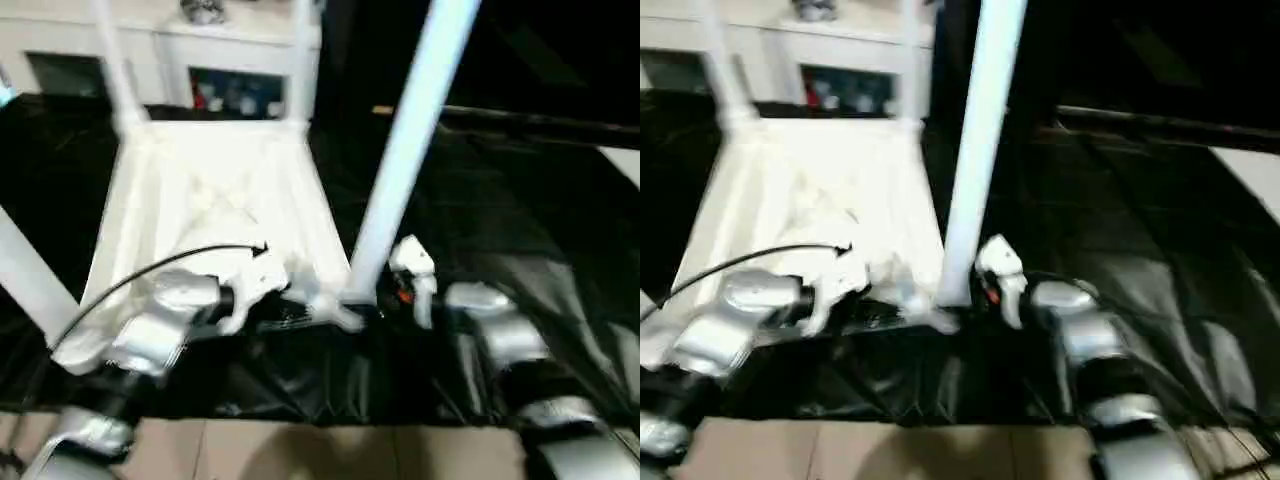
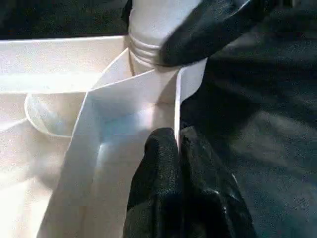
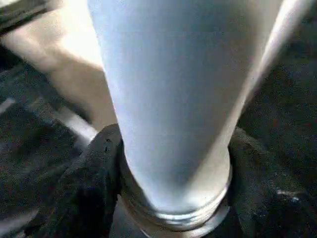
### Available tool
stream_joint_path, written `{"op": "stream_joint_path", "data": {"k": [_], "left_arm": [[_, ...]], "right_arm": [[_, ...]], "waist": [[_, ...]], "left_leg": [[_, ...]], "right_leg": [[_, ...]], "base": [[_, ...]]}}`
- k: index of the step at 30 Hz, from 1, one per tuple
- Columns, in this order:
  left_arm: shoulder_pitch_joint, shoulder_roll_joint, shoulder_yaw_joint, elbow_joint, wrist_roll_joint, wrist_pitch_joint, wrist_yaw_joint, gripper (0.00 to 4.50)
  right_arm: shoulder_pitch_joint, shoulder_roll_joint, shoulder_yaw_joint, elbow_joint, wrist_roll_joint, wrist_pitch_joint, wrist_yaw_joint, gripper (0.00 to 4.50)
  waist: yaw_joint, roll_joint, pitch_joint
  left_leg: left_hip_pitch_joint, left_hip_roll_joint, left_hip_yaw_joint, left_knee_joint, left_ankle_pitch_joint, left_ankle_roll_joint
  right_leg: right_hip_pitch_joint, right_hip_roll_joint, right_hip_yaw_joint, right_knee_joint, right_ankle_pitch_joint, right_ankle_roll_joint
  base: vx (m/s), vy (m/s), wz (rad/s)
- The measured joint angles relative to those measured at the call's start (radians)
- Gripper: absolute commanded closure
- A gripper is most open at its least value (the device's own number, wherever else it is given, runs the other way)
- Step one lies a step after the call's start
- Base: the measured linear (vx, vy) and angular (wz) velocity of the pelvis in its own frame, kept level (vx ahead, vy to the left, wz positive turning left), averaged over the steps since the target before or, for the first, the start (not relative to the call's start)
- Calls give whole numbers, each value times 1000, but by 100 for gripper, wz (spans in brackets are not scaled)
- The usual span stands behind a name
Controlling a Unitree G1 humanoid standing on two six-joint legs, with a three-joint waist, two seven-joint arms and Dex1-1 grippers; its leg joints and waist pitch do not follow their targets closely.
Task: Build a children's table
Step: Rotate leg to tighten
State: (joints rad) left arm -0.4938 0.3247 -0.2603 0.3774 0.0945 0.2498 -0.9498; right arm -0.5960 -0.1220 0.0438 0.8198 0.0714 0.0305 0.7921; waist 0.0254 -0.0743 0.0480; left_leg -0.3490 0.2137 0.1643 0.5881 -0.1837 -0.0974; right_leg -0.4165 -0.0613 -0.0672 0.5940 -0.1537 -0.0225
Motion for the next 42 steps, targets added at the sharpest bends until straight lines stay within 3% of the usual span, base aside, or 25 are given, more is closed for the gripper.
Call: {"op": "stream_joint_path", "data": {"k": [8, 9, 15, 30, 31, 42], "left_arm": [[-11, -77, 1, -6, 49, 58, 141, 450], [-11, -78, 1, -8, 50, 59, 141, 450], [-10, -66, 0, -12, 45, 47, 112, 450], [28, 78, -21, -51, -63, -49, -217, 450], [28, 85, -21, -50, -65, -54, -228, 450], [28, 110, -31, -46, -95, -67, -312, 450]], "right_arm": [[-27, 83, -50, 48, -6, -24, -245, 183], [-27, 83, -51, 48, -6, -27, -244, 127], [-26, 59, -43, 46, -6, -42, -172, 74], [19, -143, 109, -72, 3, -52, 394, 74], [19, -147, 113, -75, 6, -44, 414, 100], [47, -187, 134, -150, 18, 9, 529, 172]], "waist": [[-1, 1, 0], [0, 1, 0], [3, 5, 0], [27, 4, 3], [28, 4, 3], [40, 4, 3]], "left_leg": [[0, -1, 2, -3, 0, 0], [0, -1, 2, -4, -1, 0], [0, -1, 2, -7, -1, -1], [-2, 3, 5, -2, -1, 0], [-2, 3, 5, -1, -1, 0], [-3, 4, 5, -2, -1, 0]], "right_leg": [[-1, 0, 0, 1, 0, 0], [-1, 0, 0, 1, 1, -1], [-3, 1, 0, 1, 2, -2], [-2, 0, 1, 1, 3, -6], [-2, 0, 1, 1, 2, -5], [-1, 0, 1, 2, 2, -4]], "base": [[0, 0, 0], [0, 0, 0], [0, 0, 0], [0, 0, 0], [0, 0, 0], [0, 0, 0]]}}
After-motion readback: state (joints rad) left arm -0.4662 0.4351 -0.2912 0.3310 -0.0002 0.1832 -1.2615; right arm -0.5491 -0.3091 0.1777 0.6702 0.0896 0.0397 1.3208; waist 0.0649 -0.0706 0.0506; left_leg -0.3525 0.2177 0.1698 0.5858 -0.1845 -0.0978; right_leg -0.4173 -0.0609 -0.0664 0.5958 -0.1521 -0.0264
